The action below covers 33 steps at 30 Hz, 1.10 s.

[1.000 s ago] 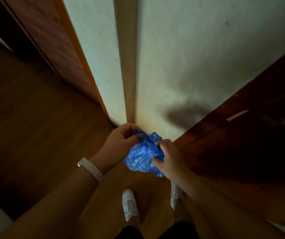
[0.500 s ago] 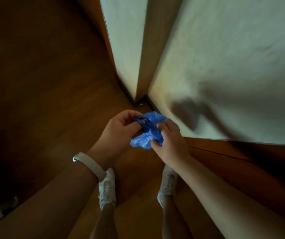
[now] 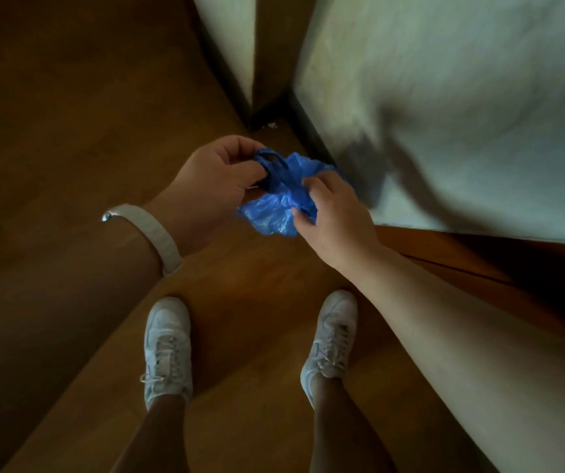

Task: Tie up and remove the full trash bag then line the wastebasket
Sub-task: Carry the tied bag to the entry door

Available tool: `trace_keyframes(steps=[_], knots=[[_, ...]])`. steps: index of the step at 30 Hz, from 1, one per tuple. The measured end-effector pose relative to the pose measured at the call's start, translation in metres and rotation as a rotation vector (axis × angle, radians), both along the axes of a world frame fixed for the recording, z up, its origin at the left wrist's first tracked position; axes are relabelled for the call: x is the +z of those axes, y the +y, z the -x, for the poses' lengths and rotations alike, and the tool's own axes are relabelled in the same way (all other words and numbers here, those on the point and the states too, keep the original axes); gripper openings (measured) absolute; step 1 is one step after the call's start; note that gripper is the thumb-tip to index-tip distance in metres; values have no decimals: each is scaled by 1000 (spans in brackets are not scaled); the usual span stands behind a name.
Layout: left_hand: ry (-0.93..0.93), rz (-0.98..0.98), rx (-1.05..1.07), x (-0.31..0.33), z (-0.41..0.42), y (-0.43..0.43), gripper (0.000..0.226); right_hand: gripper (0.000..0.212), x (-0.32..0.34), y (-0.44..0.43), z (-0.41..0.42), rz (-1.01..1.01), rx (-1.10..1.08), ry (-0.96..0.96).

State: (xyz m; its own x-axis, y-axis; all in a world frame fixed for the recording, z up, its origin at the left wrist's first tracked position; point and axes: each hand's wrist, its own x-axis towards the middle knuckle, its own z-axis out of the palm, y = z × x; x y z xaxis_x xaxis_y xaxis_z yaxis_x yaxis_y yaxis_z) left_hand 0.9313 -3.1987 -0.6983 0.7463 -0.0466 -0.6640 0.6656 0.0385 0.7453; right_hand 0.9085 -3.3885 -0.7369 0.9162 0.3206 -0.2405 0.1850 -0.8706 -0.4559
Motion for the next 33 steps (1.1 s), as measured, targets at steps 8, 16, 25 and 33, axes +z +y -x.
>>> trace_keyframes(steps=[8,16,25,33], knots=[[48,-405,-116,-36,-4,-1,18,40,9,-17,5,46,16,28],[-152,-536,-365,36,-10,4,30,37,93,-22,2,90,1,-13],[-412,-742,-572,201,-22,27,41,42,257,-14,-2,203,-2,-56],[-685,-957,-721,375,6,49,43,50,426,24,15,252,-42,-119]])
